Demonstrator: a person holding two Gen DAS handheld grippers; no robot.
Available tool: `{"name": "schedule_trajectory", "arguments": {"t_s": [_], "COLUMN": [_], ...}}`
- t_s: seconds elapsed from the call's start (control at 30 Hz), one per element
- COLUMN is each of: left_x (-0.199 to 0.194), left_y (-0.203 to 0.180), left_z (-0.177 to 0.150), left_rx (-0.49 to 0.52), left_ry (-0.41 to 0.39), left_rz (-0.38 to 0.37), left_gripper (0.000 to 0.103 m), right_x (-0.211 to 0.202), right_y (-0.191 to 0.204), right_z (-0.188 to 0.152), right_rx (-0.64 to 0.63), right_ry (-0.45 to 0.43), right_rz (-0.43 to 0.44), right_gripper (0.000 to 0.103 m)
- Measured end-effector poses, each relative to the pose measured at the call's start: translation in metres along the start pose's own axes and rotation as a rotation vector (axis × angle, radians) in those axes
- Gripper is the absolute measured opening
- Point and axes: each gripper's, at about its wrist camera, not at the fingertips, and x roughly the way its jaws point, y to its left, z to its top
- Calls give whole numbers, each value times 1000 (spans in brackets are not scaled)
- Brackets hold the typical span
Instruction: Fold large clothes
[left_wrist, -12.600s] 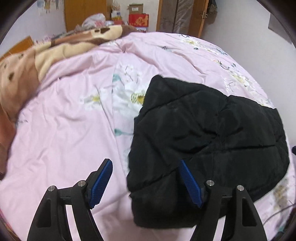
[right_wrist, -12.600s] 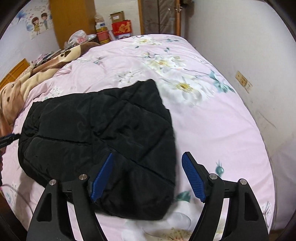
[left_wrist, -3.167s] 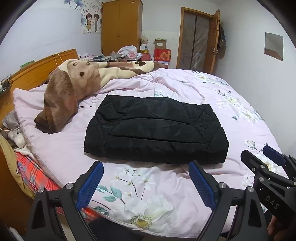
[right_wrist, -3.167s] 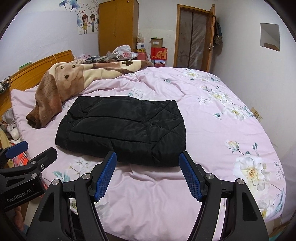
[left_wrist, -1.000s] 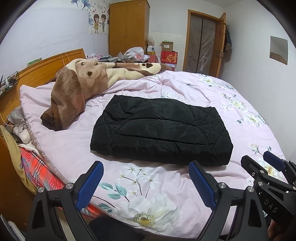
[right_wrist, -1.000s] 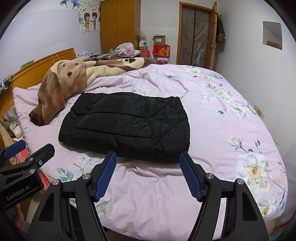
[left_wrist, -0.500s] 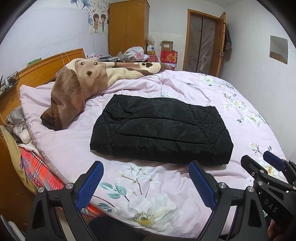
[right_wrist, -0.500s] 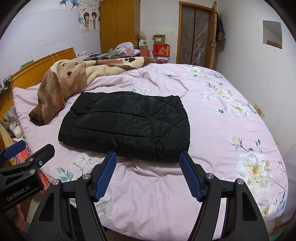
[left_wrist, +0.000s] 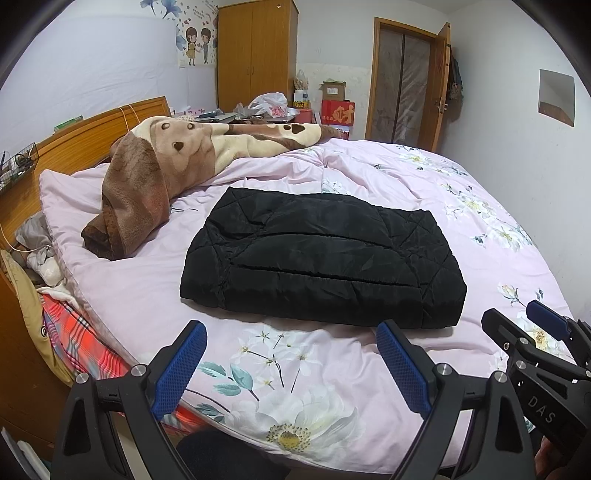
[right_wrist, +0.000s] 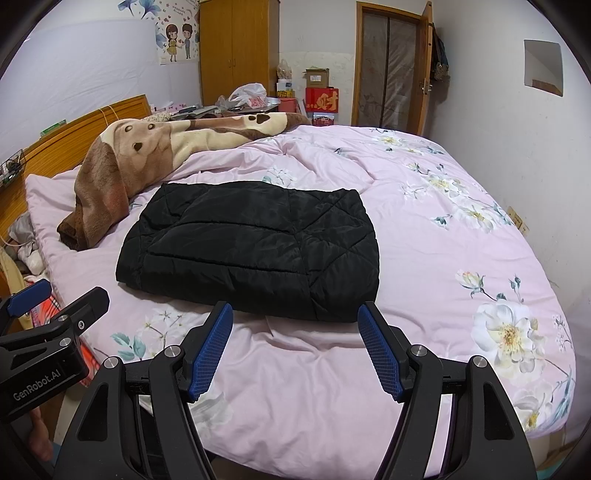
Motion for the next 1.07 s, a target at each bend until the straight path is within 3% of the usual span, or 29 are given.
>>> {"name": "schedule_trajectory", "arguments": {"t_s": [1.07], "left_x": [3], "left_y": [6], "left_z": [-2], "left_rx": [5], "left_ry": [-2], "left_rz": [14], "left_gripper": [94], "right_x": [3], "right_y": [-4], "right_z": [-5], "right_rx": [5], "right_ry": [7], "right_rz": [3], "right_gripper": [70]}}
